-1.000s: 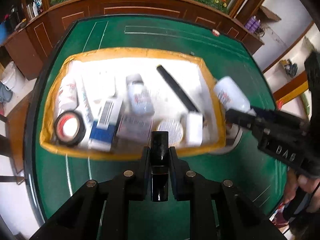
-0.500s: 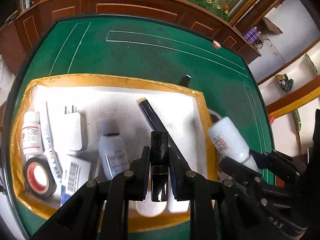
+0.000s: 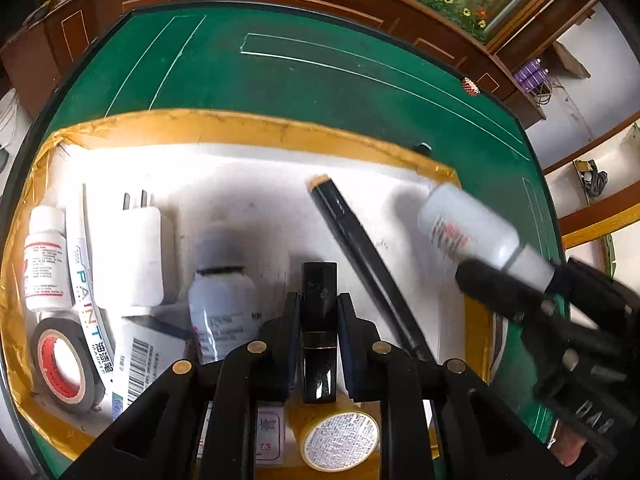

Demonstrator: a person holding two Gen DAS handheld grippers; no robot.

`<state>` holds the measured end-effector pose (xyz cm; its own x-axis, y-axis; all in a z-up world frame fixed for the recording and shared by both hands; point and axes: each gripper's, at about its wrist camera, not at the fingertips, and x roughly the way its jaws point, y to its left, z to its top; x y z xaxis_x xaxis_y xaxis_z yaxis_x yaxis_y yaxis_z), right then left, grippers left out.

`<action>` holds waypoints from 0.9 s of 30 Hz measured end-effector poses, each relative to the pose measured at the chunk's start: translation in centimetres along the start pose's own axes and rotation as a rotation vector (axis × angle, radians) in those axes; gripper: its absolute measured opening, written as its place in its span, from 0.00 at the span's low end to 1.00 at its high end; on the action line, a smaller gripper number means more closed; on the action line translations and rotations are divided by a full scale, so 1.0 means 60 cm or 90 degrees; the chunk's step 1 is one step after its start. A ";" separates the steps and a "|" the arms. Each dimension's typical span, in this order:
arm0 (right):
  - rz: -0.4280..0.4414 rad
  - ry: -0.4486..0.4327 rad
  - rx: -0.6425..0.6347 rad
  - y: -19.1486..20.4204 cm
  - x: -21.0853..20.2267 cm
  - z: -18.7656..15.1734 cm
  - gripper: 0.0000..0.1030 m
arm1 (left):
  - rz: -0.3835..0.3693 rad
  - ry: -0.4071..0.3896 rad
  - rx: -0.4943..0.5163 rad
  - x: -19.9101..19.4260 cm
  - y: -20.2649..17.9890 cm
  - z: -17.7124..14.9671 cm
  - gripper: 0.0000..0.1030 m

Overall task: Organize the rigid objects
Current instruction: 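Lower the lipstick into the box and open the left tool while the right tool lowers the bottle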

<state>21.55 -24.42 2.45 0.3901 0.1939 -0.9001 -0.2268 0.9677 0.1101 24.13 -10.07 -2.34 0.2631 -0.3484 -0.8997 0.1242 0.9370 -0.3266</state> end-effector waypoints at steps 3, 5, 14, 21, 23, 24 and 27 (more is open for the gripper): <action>-0.008 0.001 -0.017 0.003 0.004 0.012 0.32 | 0.002 -0.001 -0.003 0.001 0.006 0.000 0.17; -0.021 -0.003 -0.036 0.009 0.004 0.017 0.32 | 0.000 -0.002 -0.005 0.001 0.009 -0.001 0.17; -0.026 0.015 -0.094 0.048 0.035 0.032 0.32 | -0.005 -0.005 -0.007 -0.002 0.023 -0.005 0.17; -0.038 0.009 -0.104 0.051 0.047 0.035 0.32 | -0.011 -0.007 -0.015 -0.009 0.036 -0.013 0.17; -0.033 0.007 -0.100 0.046 0.044 0.028 0.32 | -0.013 -0.007 -0.015 -0.012 0.040 -0.015 0.17; -0.027 0.005 -0.095 0.041 0.042 0.022 0.32 | -0.013 -0.007 -0.015 -0.013 0.041 -0.016 0.17; -0.023 -0.004 -0.098 0.036 0.035 0.008 0.32 | -0.011 -0.007 -0.012 -0.015 0.041 -0.017 0.17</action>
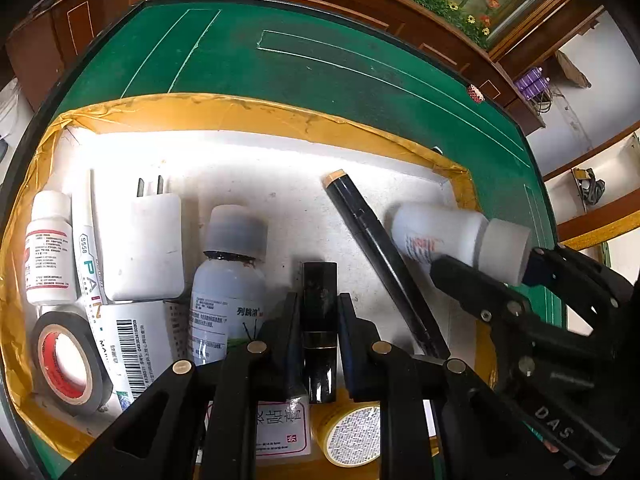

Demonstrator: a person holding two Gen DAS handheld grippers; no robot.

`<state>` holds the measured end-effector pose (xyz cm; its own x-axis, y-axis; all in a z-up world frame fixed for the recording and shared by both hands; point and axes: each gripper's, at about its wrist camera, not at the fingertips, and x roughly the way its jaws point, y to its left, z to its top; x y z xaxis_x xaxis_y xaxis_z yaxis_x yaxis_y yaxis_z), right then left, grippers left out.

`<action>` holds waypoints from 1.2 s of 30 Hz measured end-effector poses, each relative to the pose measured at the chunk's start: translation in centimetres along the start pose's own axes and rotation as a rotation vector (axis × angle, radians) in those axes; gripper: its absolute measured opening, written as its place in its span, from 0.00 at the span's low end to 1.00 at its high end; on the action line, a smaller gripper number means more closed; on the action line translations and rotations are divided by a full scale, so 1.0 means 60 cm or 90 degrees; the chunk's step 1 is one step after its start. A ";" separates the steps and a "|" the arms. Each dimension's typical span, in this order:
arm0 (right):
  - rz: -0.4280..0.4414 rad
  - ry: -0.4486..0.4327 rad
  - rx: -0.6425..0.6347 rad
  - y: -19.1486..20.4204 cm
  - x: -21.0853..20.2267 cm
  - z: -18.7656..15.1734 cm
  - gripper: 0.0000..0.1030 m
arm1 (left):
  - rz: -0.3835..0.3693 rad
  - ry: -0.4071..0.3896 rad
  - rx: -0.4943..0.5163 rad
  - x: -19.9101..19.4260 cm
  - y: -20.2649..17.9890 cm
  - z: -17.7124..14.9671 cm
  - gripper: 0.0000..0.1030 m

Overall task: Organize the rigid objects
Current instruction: 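Lower the lipstick into the box and open the left tool while the right tool lowers the bottle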

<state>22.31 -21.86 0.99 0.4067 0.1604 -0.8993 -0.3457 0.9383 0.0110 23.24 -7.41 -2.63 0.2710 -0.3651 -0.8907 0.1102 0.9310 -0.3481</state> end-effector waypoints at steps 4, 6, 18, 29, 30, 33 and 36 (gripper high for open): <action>-0.012 0.003 -0.021 0.009 -0.005 -0.007 0.32 | 0.002 0.000 0.001 0.000 -0.002 0.000 0.17; -0.015 0.000 -0.020 0.011 -0.007 -0.013 0.32 | 0.002 0.000 0.001 0.000 -0.002 -0.001 0.17; -0.015 -0.004 0.003 0.010 -0.019 -0.021 0.33 | 0.015 -0.001 0.010 0.001 -0.011 -0.004 0.17; -0.027 -0.003 -0.011 0.025 -0.040 -0.034 0.14 | 0.020 0.004 0.009 0.000 -0.008 -0.006 0.17; -0.024 0.000 -0.012 0.026 -0.039 -0.036 0.11 | 0.020 0.005 0.008 0.000 -0.009 -0.006 0.17; -0.019 -0.001 -0.007 0.028 -0.038 -0.040 0.11 | 0.019 0.006 0.006 0.001 -0.009 -0.006 0.17; -0.014 -0.005 0.002 0.026 -0.041 -0.041 0.11 | 0.018 0.011 0.004 0.002 -0.009 -0.005 0.17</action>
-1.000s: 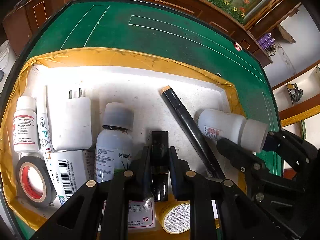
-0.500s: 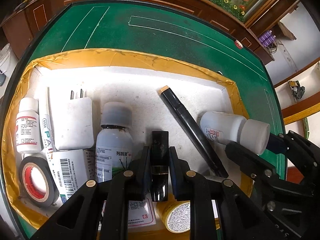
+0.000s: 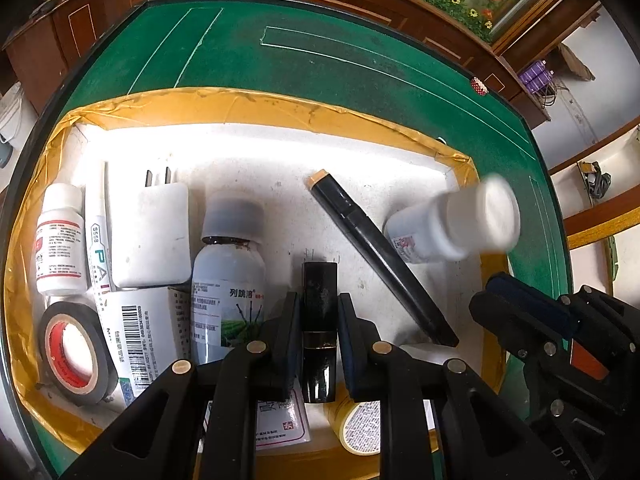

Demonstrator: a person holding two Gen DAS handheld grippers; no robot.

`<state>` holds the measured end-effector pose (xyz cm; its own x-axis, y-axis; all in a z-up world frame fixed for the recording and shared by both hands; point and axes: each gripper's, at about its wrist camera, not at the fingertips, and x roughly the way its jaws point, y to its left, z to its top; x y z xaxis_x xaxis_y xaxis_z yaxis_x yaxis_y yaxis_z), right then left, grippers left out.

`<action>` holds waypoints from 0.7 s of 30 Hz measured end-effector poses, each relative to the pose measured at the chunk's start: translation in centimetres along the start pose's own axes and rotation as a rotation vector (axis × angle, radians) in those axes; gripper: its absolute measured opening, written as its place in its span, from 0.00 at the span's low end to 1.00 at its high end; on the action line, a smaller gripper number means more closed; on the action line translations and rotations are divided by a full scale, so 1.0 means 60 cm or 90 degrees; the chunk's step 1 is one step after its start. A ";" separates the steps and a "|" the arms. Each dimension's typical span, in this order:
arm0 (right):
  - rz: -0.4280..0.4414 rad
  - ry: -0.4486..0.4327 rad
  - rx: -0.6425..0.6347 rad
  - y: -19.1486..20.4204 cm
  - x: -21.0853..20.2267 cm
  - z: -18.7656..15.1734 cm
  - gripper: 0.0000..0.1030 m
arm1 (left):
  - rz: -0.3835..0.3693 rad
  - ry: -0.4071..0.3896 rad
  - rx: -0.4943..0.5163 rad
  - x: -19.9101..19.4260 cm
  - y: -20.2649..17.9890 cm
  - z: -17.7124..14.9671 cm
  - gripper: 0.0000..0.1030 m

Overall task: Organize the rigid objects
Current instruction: 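Lower the lipstick into the box and open the left tool while the right tool lowers the bottle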

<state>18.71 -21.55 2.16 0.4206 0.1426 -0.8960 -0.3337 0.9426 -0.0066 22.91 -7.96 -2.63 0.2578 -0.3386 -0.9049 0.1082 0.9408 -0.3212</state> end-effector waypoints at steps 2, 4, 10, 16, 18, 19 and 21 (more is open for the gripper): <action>0.001 -0.003 0.001 0.000 -0.003 0.001 0.11 | -0.003 0.003 -0.004 0.000 0.001 0.001 0.18; 0.002 -0.010 0.003 -0.001 -0.008 0.003 0.11 | -0.010 0.006 -0.012 0.001 0.001 0.001 0.21; 0.026 -0.072 0.056 -0.015 -0.037 0.029 0.26 | -0.027 0.001 -0.013 -0.011 -0.007 -0.003 0.42; 0.055 -0.066 0.049 -0.005 -0.021 0.074 0.31 | -0.023 -0.009 -0.011 -0.026 -0.012 -0.007 0.51; 0.046 -0.043 0.040 0.000 -0.002 0.079 0.31 | -0.025 -0.011 -0.017 -0.032 -0.007 -0.012 0.51; 0.043 -0.032 0.040 -0.002 0.005 0.079 0.30 | -0.031 -0.012 -0.020 -0.037 -0.003 -0.016 0.51; 0.039 -0.038 0.042 -0.003 0.001 0.071 0.29 | -0.037 -0.014 -0.023 -0.047 0.007 -0.025 0.51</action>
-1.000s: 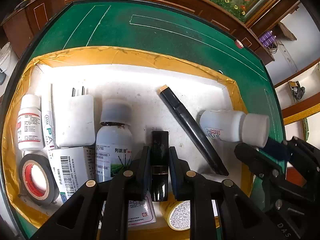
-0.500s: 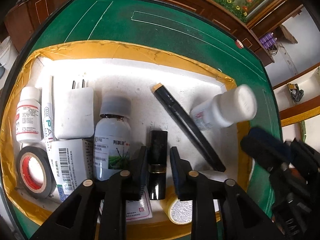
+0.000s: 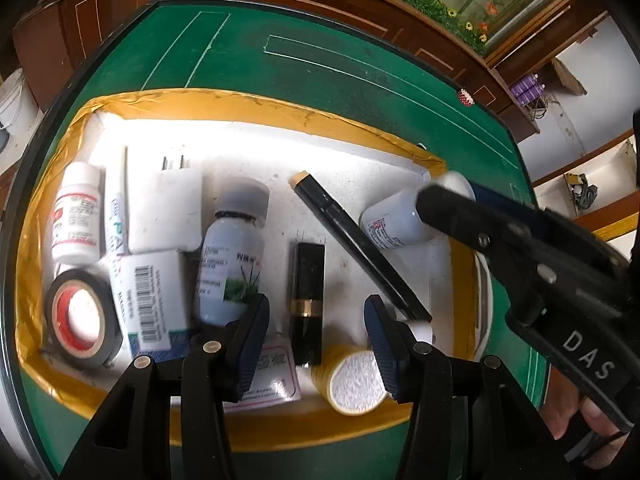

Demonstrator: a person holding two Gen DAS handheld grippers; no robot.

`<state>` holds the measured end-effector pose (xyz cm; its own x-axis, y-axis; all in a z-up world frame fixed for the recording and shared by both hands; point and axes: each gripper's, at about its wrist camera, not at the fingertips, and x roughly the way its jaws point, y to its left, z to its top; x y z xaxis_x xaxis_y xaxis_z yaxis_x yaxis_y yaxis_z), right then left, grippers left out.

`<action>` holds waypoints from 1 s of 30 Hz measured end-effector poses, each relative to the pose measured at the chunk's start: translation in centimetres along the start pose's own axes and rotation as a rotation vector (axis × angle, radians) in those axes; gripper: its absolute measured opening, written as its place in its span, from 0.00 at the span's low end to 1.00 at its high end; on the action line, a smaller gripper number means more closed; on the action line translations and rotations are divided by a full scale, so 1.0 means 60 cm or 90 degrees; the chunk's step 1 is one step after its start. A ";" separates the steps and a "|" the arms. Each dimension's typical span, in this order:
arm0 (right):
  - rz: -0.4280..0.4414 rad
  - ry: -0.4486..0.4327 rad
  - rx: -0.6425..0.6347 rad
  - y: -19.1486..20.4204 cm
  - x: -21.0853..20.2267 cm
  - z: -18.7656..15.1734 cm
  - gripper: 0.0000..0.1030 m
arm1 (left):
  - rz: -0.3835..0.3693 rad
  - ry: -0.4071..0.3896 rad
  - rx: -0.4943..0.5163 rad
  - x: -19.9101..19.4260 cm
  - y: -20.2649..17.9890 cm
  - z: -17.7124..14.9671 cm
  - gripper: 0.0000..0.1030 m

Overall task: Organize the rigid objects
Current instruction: 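Open the right tool to release the white bottle in the box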

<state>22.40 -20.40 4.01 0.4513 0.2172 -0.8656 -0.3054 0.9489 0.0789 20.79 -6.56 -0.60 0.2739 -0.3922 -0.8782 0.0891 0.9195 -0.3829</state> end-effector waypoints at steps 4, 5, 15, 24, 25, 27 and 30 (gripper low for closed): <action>0.007 -0.002 -0.008 -0.002 -0.017 -0.029 0.29 | -0.004 -0.004 0.006 -0.014 0.002 -0.011 0.51; 0.007 0.000 -0.008 -0.005 -0.020 -0.038 0.29 | -0.004 -0.005 0.008 -0.016 0.001 -0.015 0.51; -0.009 0.029 -0.008 -0.007 0.004 -0.087 0.28 | 0.004 -0.017 0.032 -0.050 -0.002 -0.035 0.51; -0.034 0.042 -0.007 -0.006 0.031 -0.066 0.30 | 0.044 -0.033 0.054 -0.075 0.015 -0.057 0.55; -0.035 0.040 -0.005 -0.005 0.027 -0.068 0.31 | 0.045 -0.034 0.052 -0.076 0.018 -0.059 0.56; -0.036 0.034 -0.003 -0.001 0.017 -0.070 0.36 | 0.047 -0.032 0.049 -0.078 0.023 -0.066 0.56; -0.035 0.021 -0.002 0.009 -0.005 -0.077 0.39 | 0.053 -0.032 0.054 -0.082 0.027 -0.074 0.56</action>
<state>18.23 -21.01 2.05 0.4392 0.1575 -0.8845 -0.2834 0.9585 0.0299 15.34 -3.26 1.86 0.3307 -0.3144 -0.8898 0.1445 0.9486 -0.2814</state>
